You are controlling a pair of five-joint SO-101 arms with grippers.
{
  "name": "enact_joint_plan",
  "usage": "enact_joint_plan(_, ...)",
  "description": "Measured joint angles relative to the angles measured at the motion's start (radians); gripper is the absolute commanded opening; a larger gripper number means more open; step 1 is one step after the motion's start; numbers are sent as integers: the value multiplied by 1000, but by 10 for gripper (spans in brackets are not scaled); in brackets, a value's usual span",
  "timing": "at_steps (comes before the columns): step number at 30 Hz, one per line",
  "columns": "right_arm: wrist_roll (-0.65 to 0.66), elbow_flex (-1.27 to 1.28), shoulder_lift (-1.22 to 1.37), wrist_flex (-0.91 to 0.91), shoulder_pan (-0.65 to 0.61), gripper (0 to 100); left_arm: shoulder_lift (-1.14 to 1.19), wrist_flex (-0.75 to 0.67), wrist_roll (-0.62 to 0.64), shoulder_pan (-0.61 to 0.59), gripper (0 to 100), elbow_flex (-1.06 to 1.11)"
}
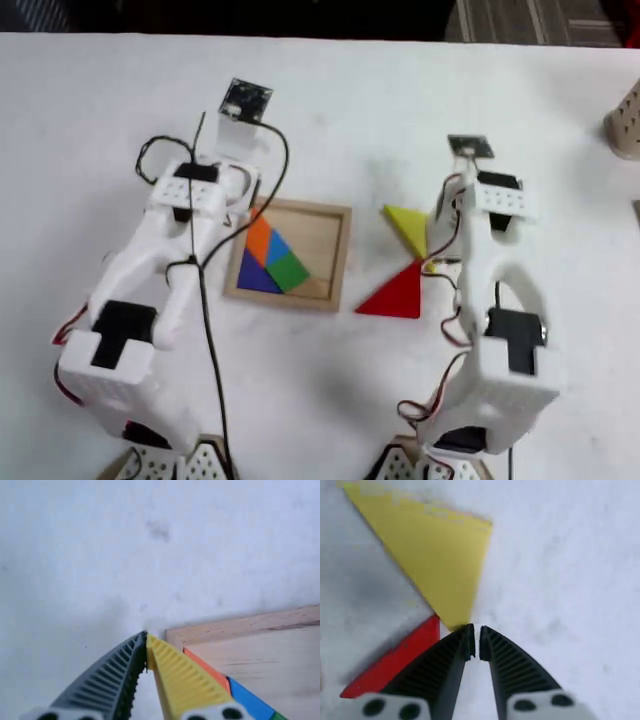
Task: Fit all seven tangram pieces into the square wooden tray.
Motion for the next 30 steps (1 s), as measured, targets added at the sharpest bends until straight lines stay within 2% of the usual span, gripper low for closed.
enact_joint_plan(5, 2, -29, -3, -2, -86, 228, 0, 0, 0, 0, 24, 0)
enact_joint_plan(11, 80, -192, 181, 25, -195, 241, 0, -17, 0, 0, 24, 0)
enact_joint_plan(20, 249, -531, 413, 201, -178, 305, 0, -23, 0, 0, 24, 0)
enact_joint_plan(30, 350, -634, 430, 236, -161, 305, 0, -23, 0, 0, 24, 0)
